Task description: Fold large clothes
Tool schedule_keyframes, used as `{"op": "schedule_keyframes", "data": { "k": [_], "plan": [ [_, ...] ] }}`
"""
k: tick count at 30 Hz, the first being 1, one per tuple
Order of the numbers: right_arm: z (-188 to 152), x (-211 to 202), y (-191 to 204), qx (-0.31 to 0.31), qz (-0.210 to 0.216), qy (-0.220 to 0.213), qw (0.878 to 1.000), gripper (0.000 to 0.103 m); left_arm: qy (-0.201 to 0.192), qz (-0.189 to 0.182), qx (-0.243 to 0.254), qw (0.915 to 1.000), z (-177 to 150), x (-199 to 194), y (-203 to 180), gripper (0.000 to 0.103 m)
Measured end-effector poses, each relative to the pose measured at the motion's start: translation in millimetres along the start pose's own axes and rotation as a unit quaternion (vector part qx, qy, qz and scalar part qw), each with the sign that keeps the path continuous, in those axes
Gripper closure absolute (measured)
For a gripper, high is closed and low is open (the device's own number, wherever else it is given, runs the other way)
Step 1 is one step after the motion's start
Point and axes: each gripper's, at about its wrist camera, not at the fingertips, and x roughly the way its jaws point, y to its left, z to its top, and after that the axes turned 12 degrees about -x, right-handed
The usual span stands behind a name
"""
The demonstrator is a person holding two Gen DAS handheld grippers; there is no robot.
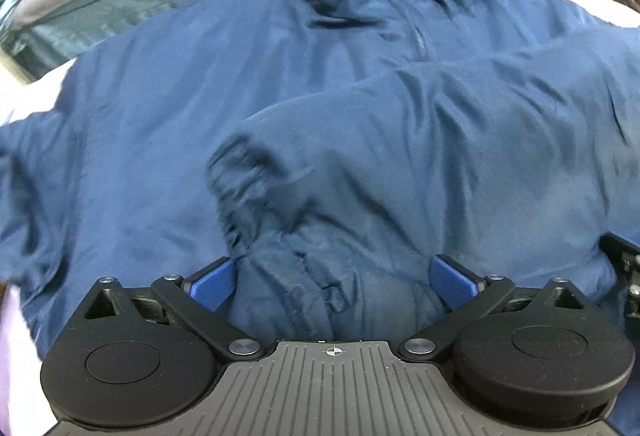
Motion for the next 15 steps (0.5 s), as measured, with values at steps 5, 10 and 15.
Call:
{"op": "schedule_keyframes", "data": {
  "k": [5, 10, 15],
  "plan": [
    [-4.6, -43.2, -11.7, 0.069, -0.01, -0.04, 0.997, 0.001, -0.056, -0.024, -0.047, 0.997, -18.9, -45.1, 26.3, 0.0],
    [-19.4, -79.4, -19.0, 0.133, 0.031, -0.054, 0.989, 0.001, -0.071, -0.034, -0.107, 0.9911, -52.2, -86.0, 75.4, 0.0],
    [-32.3, -103.3, 1.7, 0.111, 0.056, -0.049, 0.991, 0.001, -0.078, 0.009, -0.169, 0.9824, -83.3, -115.5, 147.1, 0.0]
  ]
}}
